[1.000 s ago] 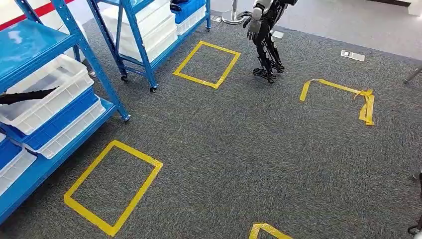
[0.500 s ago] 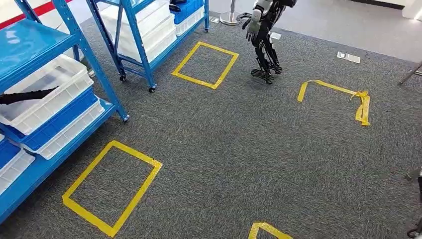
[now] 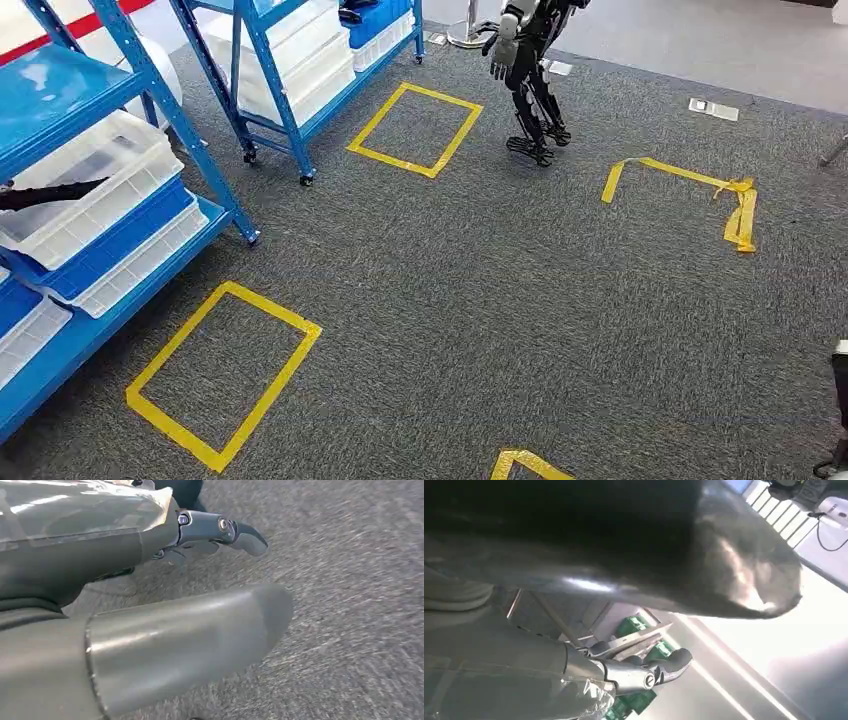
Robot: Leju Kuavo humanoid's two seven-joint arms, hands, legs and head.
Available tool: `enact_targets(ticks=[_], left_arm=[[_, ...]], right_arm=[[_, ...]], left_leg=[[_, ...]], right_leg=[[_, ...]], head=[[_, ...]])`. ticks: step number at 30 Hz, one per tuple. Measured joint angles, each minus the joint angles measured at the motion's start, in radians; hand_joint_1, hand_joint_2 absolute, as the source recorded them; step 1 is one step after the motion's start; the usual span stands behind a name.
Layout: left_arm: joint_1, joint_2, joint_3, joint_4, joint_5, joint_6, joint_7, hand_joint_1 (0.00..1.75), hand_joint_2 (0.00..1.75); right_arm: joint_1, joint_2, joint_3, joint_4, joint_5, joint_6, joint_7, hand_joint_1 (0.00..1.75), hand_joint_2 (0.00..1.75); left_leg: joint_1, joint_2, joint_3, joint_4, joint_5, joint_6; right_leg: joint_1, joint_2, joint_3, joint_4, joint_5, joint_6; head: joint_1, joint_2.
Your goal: Take the parts from the cabinet and place them on the table.
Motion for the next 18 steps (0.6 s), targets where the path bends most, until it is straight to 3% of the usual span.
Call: enact_targets(ticks=[1, 3, 4, 5, 6, 8, 9, 14, 18], left_arm=[[0.001, 0.0, 0.001, 0.0, 0.0, 0.0, 0.0, 0.0, 0.0], [-0.001, 0.001, 0.002, 0.0, 0.0, 0.0, 0.0, 0.0, 0.0], [-0.002, 0.005, 0.002, 0.0, 0.0, 0.0, 0.0, 0.0, 0.0], [-0.005, 0.003, 0.002, 0.0, 0.0, 0.0, 0.0, 0.0, 0.0], [-0.007, 0.005, 0.002, 0.0, 0.0, 0.0, -0.001, 0.0, 0.0], [-0.006, 0.005, 0.003, 0.0, 0.0, 0.0, -0.001, 0.0, 0.0], [-0.005, 0.005, 0.004, 0.0, 0.0, 0.0, -0.001, 0.0, 0.0], [-0.005, 0.003, 0.005, 0.0, 0.006, -0.003, -0.004, 0.0, 0.0], [-0.005, 0.002, 0.007, 0.0, 0.017, -0.019, -0.01, 0.0, 0.0]], right_arm=[[-0.001, 0.0, 0.0, 0.0, 0.0, 0.001, 0.0, 0.0, 0.0], [-0.004, 0.0, 0.002, 0.0, 0.001, 0.002, 0.0, 0.0, 0.0], [-0.007, 0.001, 0.003, 0.0, 0.001, 0.002, 0.0, 0.0, 0.0], [-0.008, 0.001, 0.003, 0.001, 0.001, 0.002, 0.0, 0.0, 0.0], [-0.009, 0.0, 0.003, 0.002, 0.001, 0.002, 0.0, 0.0, 0.0], [-0.011, -0.001, 0.006, 0.002, 0.002, 0.002, -0.001, 0.0, 0.0], [-0.011, -0.001, 0.006, 0.002, 0.002, 0.002, -0.001, 0.0, 0.0], [-0.019, -0.015, 0.012, 0.005, 0.006, 0.002, -0.001, 0.0, 0.0], [-0.024, -0.019, 0.017, 0.013, 0.007, 0.0, -0.001, 0.0, 0.0]], left_leg=[[-0.007, 0.0, 0.022, -0.043, 0.033, 0.012], [-0.027, 0.002, 0.11, -0.21, 0.123, 0.043], [-0.04, 0.009, 0.141, -0.269, 0.127, 0.062], [-0.039, 0.017, 0.146, -0.286, 0.119, 0.063], [-0.044, 0.016, 0.145, -0.288, 0.122, 0.058], [-0.044, 0.014, 0.144, -0.295, 0.126, 0.01], [-0.046, 0.013, 0.143, -0.295, 0.129, 0.016], [-0.047, 0.013, 0.143, -0.295, 0.128, 0.021], [-0.051, 0.013, 0.14, -0.289, 0.124, 0.034]], right_leg=[[0.005, -0.002, 0.003, 0.0, -0.002, -0.003], [0.012, -0.007, 0.014, -0.001, -0.006, -0.009], [0.007, -0.009, 0.011, -0.002, -0.007, -0.01], [0.025, -0.011, 0.013, 0.0, -0.009, -0.009], [0.016, -0.014, 0.008, 0.0, -0.008, -0.009], [0.016, -0.016, 0.004, 0.005, -0.011, -0.016], [0.016, -0.016, 0.004, 0.004, -0.011, -0.016], [0.015, -0.016, 0.008, -0.004, -0.008, -0.011], [0.009, -0.016, 0.009, -0.008, -0.004, -0.003]], head=[[0.0, 0.0], [0.0, 0.0], [0.001, 0.0], [0.002, 0.0], [0.001, 0.0], [0.001, 0.0], [0.001, 0.0], [0.001, 0.0], [0.001, 0.0]])
